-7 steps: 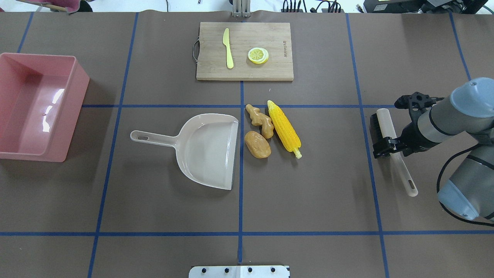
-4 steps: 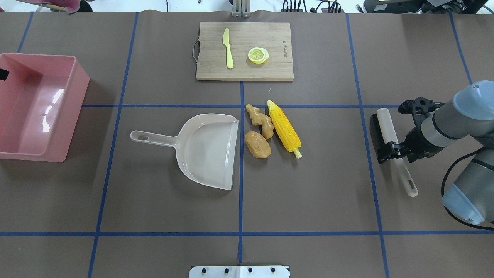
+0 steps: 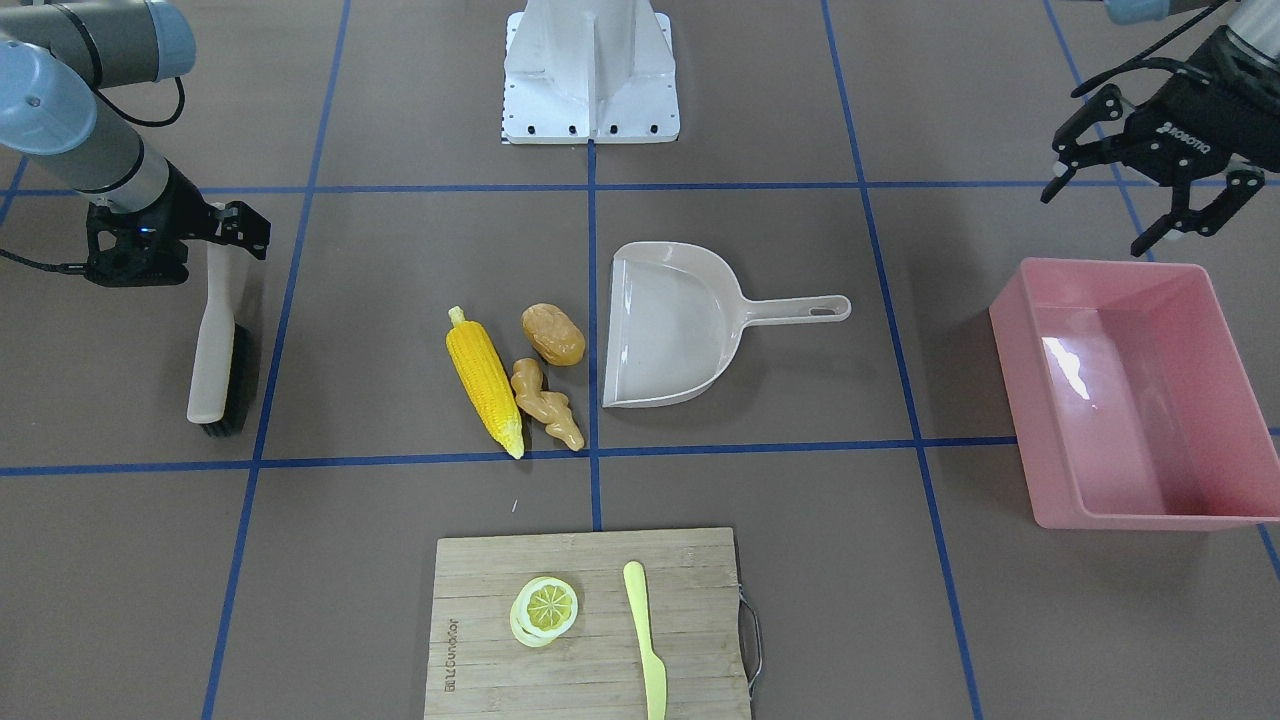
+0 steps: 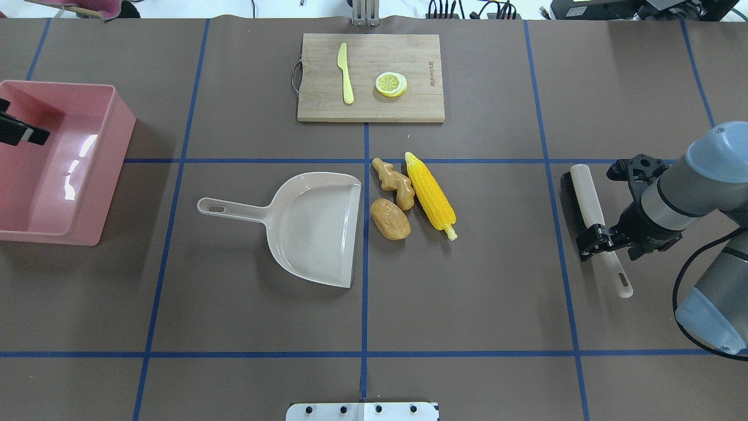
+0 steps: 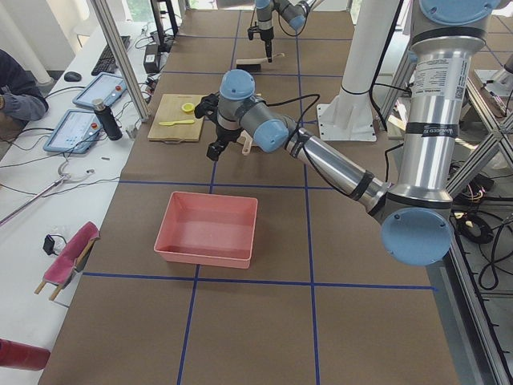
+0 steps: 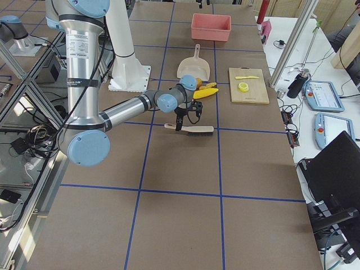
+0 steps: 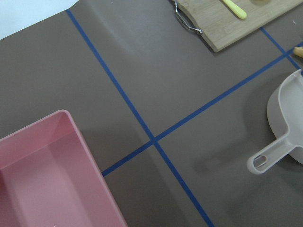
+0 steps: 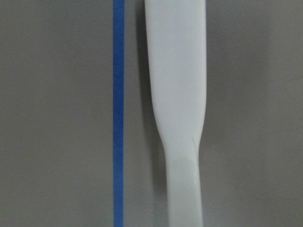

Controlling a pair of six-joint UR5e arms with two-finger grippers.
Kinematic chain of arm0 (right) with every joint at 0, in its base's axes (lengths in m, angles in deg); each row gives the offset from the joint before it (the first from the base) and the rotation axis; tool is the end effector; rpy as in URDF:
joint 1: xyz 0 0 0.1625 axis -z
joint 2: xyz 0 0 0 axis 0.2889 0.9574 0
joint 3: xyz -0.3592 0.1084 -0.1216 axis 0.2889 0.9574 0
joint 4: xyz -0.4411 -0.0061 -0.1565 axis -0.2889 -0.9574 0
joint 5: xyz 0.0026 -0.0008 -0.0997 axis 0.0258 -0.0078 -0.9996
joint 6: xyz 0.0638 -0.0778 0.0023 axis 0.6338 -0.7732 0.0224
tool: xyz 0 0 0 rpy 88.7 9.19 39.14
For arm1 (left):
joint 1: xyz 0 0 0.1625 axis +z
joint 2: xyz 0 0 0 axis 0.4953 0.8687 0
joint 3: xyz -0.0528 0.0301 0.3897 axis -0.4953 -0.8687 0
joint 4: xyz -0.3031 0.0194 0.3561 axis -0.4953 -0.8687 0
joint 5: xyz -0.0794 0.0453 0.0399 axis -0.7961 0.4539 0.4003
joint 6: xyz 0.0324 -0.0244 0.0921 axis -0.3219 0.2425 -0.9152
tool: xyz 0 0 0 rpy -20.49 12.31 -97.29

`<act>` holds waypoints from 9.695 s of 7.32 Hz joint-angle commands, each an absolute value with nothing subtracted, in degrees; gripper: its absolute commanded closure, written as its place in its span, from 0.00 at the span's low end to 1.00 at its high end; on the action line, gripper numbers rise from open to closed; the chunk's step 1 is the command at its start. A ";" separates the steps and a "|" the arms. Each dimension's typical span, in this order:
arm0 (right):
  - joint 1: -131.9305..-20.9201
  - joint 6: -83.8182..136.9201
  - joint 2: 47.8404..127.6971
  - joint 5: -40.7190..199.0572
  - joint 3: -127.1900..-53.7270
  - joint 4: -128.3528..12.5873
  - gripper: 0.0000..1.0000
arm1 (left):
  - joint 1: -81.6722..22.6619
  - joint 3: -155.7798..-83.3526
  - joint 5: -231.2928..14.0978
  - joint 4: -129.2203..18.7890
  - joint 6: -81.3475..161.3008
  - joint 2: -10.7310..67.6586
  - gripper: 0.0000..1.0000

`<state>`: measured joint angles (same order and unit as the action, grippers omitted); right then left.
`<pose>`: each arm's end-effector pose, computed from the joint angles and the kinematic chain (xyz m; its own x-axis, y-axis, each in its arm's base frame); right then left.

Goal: Sweep and dump trash into bin
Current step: 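Lower the right gripper onto the white brush handle and grasp it, then grasp the dustpan handle with the left gripper while the right lifts the brush, then sweep the potato, ginger and corn into the dustpan with the right-held brush, then draw the brush back behind the corn cob with the right gripper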

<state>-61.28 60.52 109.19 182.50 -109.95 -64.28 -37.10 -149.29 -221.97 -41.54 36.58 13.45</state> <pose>-0.3308 -0.4281 0.4194 0.7185 -0.0128 0.6954 0.1188 0.9874 -0.1046 0.1468 -0.5002 0.2704 0.4878 0.6244 -0.6100 -0.1718 0.7538 0.6342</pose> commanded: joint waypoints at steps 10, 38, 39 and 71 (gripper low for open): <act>-64.93 59.18 108.75 184.54 -111.00 -65.85 1.00 | -15.85 -143.31 -214.86 -38.43 16.83 25.66 0.01; -41.85 75.51 72.54 168.74 -97.92 -80.38 1.00 | -9.86 -128.53 -205.10 -58.03 6.88 27.06 0.02; -41.32 78.14 72.45 168.73 -97.92 -78.28 1.00 | -9.86 -128.53 -205.10 -58.03 6.88 27.06 0.03; -39.40 68.32 77.73 168.93 -109.53 -98.21 1.00 | -11.35 -127.12 -211.52 -57.94 10.83 26.18 1.00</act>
<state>-41.06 68.27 77.65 170.50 -110.74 -98.45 -11.36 -127.29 -211.62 -57.91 10.89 26.18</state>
